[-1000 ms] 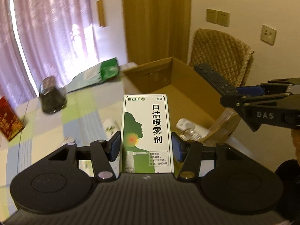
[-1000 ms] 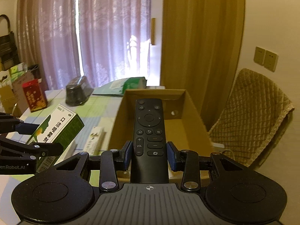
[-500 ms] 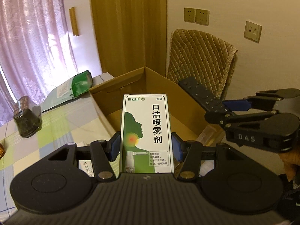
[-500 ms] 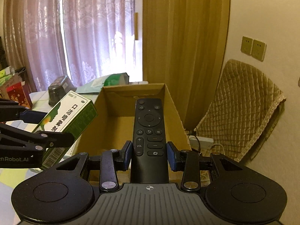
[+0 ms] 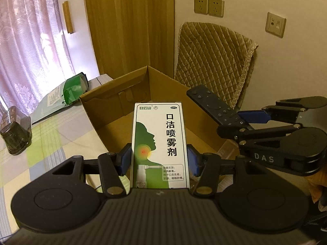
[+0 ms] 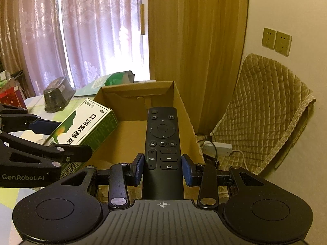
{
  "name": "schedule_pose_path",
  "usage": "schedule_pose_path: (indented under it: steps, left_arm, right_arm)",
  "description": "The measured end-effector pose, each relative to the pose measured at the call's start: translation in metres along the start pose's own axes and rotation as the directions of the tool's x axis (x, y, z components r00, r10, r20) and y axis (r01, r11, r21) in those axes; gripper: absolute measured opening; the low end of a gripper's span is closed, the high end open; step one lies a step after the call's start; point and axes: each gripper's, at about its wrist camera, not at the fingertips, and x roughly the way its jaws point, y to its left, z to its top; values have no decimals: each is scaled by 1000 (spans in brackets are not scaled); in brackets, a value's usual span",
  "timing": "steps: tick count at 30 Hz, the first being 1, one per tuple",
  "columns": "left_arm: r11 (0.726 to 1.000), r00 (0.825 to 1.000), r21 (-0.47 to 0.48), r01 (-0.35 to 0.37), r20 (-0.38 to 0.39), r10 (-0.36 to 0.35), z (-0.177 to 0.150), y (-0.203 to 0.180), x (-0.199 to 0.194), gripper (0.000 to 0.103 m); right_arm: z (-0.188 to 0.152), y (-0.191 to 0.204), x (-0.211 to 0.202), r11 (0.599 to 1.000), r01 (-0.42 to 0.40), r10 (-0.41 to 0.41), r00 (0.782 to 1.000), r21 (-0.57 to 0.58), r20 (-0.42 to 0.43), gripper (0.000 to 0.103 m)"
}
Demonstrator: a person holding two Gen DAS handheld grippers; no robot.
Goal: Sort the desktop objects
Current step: 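Carry the black remote and green spray box over the cardboard box, then open the left tool to drop the spray box while the right tool drops the remote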
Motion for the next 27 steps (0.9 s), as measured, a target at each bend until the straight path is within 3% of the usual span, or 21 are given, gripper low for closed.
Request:
schedule_pose_path:
  steps: [27]
  left_arm:
    - [1000,999,-16,-2,-39,1,7,7,41,51]
  right_arm:
    - [-5,-2,44,1000,-4,4,997,-3,-81,38]
